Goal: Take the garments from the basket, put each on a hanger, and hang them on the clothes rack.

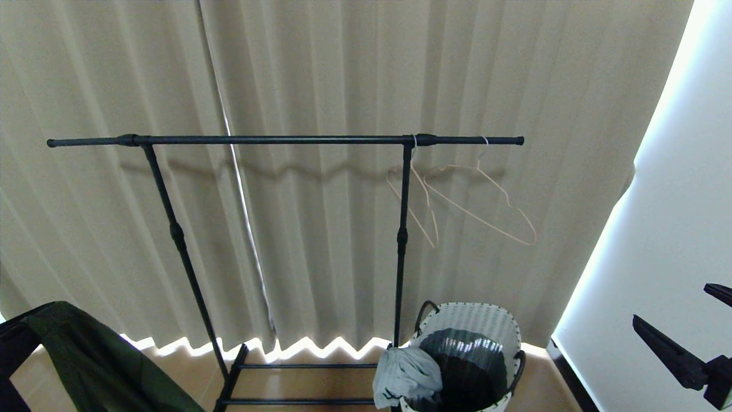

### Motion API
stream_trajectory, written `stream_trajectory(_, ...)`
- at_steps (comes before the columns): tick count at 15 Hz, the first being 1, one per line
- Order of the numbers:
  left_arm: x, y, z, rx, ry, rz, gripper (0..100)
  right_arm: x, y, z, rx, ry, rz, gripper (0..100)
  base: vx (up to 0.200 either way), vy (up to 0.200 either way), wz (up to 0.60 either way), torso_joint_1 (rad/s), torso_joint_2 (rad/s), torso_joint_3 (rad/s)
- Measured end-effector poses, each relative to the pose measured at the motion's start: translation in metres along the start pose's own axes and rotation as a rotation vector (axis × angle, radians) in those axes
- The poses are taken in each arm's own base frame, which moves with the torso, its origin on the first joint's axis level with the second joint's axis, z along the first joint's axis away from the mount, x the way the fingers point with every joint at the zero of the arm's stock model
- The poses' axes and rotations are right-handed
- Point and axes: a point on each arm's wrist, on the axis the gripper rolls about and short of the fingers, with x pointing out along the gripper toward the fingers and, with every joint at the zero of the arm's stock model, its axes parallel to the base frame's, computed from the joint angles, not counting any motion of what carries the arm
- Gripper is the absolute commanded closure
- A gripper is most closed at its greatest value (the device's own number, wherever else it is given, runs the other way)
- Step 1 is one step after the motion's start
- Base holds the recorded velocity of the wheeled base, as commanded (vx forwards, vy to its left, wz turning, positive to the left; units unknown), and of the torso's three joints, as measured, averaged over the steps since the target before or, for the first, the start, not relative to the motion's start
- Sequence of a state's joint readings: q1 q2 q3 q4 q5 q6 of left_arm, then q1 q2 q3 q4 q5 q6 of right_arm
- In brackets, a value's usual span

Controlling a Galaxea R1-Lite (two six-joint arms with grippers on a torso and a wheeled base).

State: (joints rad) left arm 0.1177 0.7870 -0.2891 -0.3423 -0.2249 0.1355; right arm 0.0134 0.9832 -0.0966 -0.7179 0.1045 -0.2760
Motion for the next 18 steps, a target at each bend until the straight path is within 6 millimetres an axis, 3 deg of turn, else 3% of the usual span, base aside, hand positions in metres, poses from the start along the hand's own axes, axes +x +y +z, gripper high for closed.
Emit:
stream_trajectory(13,0.0007,-0.0005,-0.0036,-0.003,0.015,-0.004,100,0.0001,-0.0001,0.0,0.001,0.001,-0.001,0,0.2,0.0,0.0,0.002,0.0,0.003)
stream_trajectory(18,0.0004,-0.0014,-0.0099,0.027,0.032,-0.007,100,0.0002,0.0,0.0003,0.003,-0.001,0.004,0,0.0,0.0,0.0,0.0,0.0,0.0)
